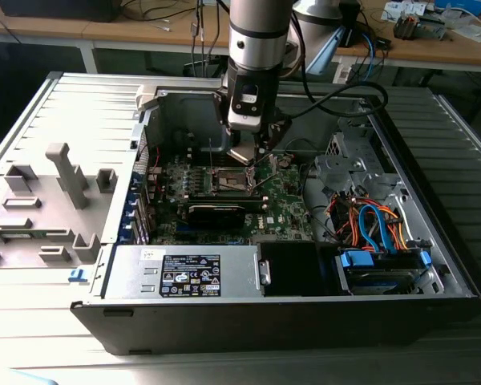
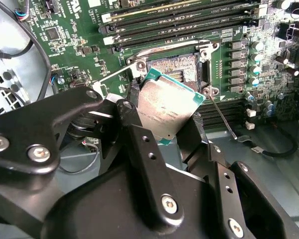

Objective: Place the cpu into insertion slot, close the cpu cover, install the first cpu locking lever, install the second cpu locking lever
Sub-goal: 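Place the cpu into insertion slot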

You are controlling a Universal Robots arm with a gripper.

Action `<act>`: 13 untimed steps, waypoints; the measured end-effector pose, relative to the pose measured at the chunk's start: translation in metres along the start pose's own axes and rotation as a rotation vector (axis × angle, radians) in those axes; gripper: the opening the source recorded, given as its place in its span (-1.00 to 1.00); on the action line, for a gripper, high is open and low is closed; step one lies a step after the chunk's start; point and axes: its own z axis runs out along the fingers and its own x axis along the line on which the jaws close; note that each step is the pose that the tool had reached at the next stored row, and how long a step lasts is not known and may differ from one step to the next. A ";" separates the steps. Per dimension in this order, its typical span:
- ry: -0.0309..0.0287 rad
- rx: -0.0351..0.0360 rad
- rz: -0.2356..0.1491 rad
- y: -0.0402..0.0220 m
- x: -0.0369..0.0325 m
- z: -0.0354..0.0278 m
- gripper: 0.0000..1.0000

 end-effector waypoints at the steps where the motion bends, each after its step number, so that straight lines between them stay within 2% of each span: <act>1: -0.0001 0.0000 0.003 0.0000 0.0000 0.0000 0.09; 13: -0.0016 -0.0004 0.044 0.0000 0.0000 0.0005 0.09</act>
